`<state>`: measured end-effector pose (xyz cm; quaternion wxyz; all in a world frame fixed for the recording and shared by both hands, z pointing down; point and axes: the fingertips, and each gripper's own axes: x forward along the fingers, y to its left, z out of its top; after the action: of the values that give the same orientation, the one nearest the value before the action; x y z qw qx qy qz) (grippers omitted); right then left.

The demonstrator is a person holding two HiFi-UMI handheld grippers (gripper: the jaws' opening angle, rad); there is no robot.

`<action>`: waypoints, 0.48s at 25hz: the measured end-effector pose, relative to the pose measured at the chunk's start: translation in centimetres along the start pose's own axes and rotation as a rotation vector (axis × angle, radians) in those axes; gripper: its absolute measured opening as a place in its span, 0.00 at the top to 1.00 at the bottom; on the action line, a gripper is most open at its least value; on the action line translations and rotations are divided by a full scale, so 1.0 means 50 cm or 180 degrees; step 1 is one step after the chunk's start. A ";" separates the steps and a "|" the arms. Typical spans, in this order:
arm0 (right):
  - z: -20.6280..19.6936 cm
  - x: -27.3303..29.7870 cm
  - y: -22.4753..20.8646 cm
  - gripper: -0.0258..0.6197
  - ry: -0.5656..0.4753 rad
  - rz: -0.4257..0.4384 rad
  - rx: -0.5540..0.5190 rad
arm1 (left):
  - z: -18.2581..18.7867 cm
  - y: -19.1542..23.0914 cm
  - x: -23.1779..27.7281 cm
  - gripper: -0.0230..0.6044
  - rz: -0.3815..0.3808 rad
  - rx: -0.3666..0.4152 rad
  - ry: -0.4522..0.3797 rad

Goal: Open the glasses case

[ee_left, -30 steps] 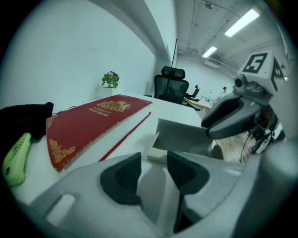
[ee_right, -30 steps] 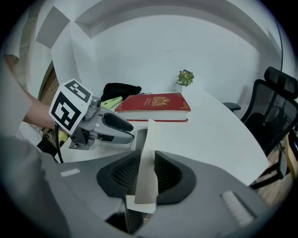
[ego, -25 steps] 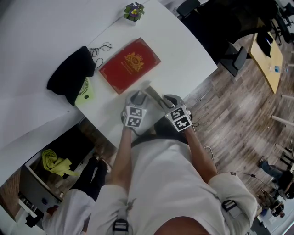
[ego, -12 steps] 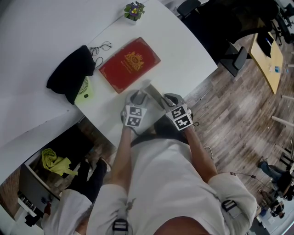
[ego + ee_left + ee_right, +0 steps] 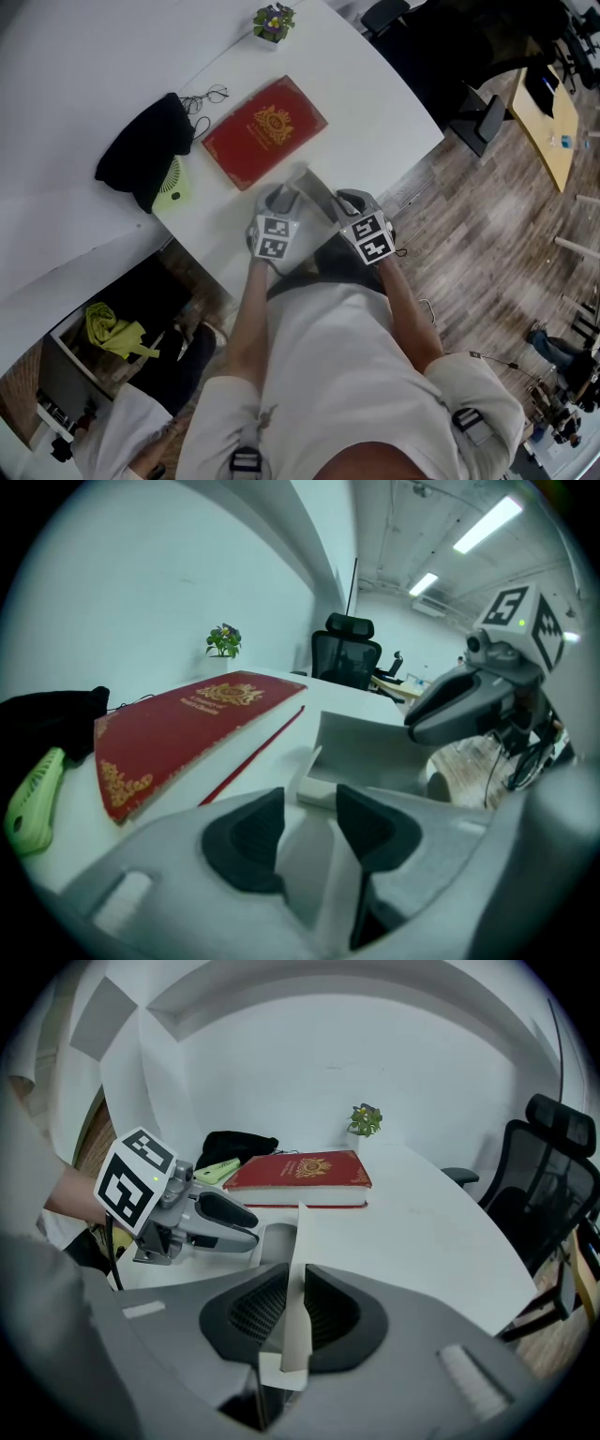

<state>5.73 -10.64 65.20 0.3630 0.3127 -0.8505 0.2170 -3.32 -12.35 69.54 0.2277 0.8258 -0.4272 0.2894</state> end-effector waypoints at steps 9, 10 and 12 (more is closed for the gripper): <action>0.000 -0.001 -0.011 0.89 -0.0003 -0.0023 0.0022 | 0.007 -0.002 -0.005 0.69 0.0001 -0.0026 0.0020; 0.001 -0.001 -0.012 0.89 -0.0003 -0.0025 0.0026 | 0.007 -0.002 -0.006 0.69 0.0001 -0.0028 0.0021; 0.001 -0.002 -0.014 0.89 -0.0002 -0.0027 0.0032 | 0.004 -0.001 -0.004 0.69 0.0007 -0.0038 0.0009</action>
<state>6.24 -11.16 65.20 0.3622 0.3182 -0.8482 0.2196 -3.33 -12.34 69.26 0.2329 0.8235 -0.4295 0.2883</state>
